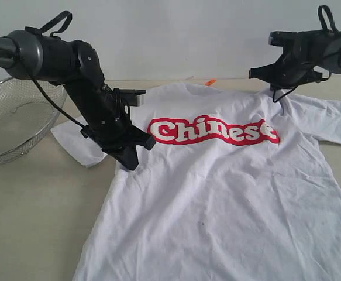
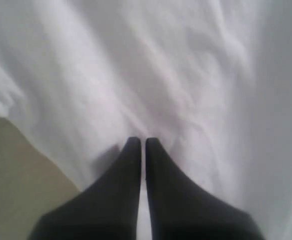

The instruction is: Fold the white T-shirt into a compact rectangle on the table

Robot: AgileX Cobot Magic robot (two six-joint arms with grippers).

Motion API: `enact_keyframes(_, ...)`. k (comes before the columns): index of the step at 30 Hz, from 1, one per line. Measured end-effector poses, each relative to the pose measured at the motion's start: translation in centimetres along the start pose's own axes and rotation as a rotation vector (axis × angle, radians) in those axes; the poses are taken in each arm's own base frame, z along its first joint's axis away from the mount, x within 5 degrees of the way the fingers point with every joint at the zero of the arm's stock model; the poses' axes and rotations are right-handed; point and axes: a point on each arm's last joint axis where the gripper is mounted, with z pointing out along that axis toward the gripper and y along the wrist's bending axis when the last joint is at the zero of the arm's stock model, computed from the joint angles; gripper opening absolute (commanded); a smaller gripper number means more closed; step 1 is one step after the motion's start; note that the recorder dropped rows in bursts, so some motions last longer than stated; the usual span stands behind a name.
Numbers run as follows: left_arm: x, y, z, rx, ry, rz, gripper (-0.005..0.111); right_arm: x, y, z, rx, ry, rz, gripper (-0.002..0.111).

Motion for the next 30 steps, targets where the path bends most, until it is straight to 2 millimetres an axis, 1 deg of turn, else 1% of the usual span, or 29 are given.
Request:
enact_keyframes(8, 0.0, 0.0, 0.0, -0.001, -0.002, 0.0, 0.004, -0.2, 0.0, 0.0, -0.001, -0.019, 0.014, 0.0)
enact_keyframes(10, 0.0, 0.0, 0.0, -0.001, -0.004, 0.0, 0.004, -0.3, 0.0, -0.4, 0.002, -0.004, 0.014, 0.0)
enact_keyframes(13, -0.3, 0.0, -0.2, -0.005, -0.02, 0.003, 0.004, -1.2, 0.0, -2.0, 0.006, 0.008, 0.002, 0.0)
enact_keyframes(15, -0.8, -0.1, -0.6, -0.009, -0.046, 0.009, 0.004, -1.8, 0.1, -3.2, 0.008, 0.025, -0.004, 0.001)
enact_keyframes(17, -1.5, -0.1, -1.2, -0.016, -0.08, 0.016, 0.004, -2.1, 0.0, -4.2, 0.013, 0.045, -0.006, 0.008)
enact_keyframes(21, -2.5, 0.1, -2.2, -0.022, -0.124, 0.022, 0.004, -2.3, -0.2, -5.4, -0.021, 0.103, 0.008, 0.034)
enact_keyframes(23, -3.0, 0.4, -2.2, -0.021, -0.127, 0.02, 0.004, -2.6, -0.4, -6.0, -0.057, 0.113, 0.035, 0.043)
enact_keyframes(24, -3.1, 0.8, -2.1, -0.017, -0.119, 0.015, 0.004, -2.7, -0.5, -6.3, -0.076, 0.12, 0.049, 0.044)
enact_keyframes(29, -2.7, 2.2, 0.8, 0.001, -0.026, -0.01, 0.004, -3.4, -2.1, -8.0, -0.147, 0.14, 0.068, 0.044)
enact_keyframes(30, -2.6, 2.2, 1.1, 0.006, -0.017, -0.012, 0.004, -3.5, -2.3, -8.2, -0.154, 0.143, 0.062, 0.044)
